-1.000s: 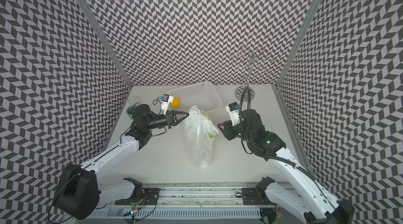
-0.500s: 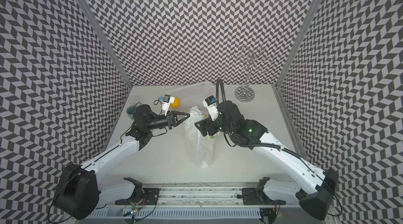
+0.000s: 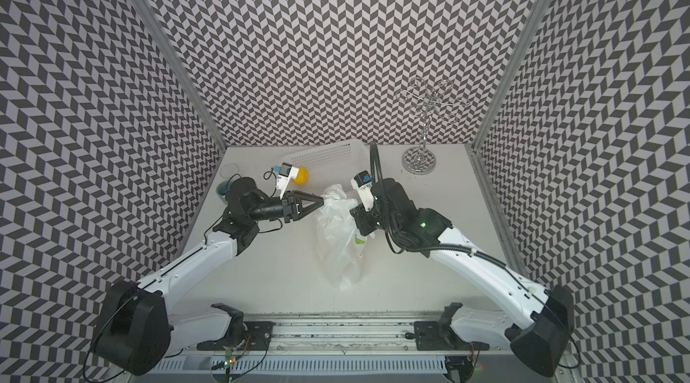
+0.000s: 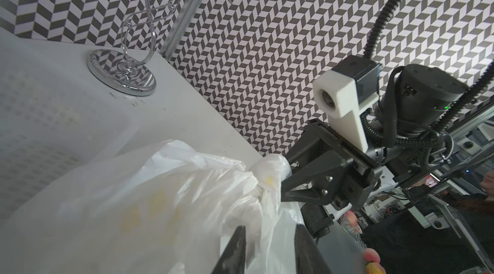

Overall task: Place the peach into a plastic bag & tie a knot
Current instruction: Tie the plastic bag at the center of the board.

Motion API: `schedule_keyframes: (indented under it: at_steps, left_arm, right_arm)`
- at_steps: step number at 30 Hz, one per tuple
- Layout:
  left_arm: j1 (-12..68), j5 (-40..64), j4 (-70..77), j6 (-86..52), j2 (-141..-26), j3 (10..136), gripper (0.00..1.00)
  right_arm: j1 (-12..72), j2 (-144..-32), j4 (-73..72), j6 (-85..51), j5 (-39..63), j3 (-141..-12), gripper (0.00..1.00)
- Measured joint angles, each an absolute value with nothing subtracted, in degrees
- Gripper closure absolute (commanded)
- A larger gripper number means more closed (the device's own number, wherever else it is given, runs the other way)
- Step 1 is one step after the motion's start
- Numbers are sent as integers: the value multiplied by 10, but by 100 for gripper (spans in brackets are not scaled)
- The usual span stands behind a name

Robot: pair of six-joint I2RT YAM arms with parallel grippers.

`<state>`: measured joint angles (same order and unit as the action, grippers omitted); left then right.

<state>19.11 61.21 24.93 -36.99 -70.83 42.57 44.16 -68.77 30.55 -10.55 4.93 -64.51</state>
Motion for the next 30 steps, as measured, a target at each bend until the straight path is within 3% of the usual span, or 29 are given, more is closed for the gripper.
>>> schedule_keyframes:
  at_steps: [6,12,14,16,19,25,30]
  left_arm:
    - [191,621,239,-365,-712,439,68]
    - [191,622,222,-357,-722,442,92]
    - [191,620,218,-355,-724,446,100]
    - [190,617,217,-355,-725,449,100]
    - [184,616,218,-357,-725,450,100]
    - [165,609,218,-356,-725,450,100]
    - [161,607,218,-356,-725,450,100]
  right_arm:
    - [442,-687,297,-105,61,-645,82]
    - [442,-687,295,-105,70,-644,80]
    - [442,-687,292,-105,73,-641,72]
    - [440,-687,291,-108,77,-638,50]
    - [414,-677,293,-112,120,-630,37]
    - [268,-578,301,-142,221,-566,34]
    - [257,-556,332,-147,239,-544,36]
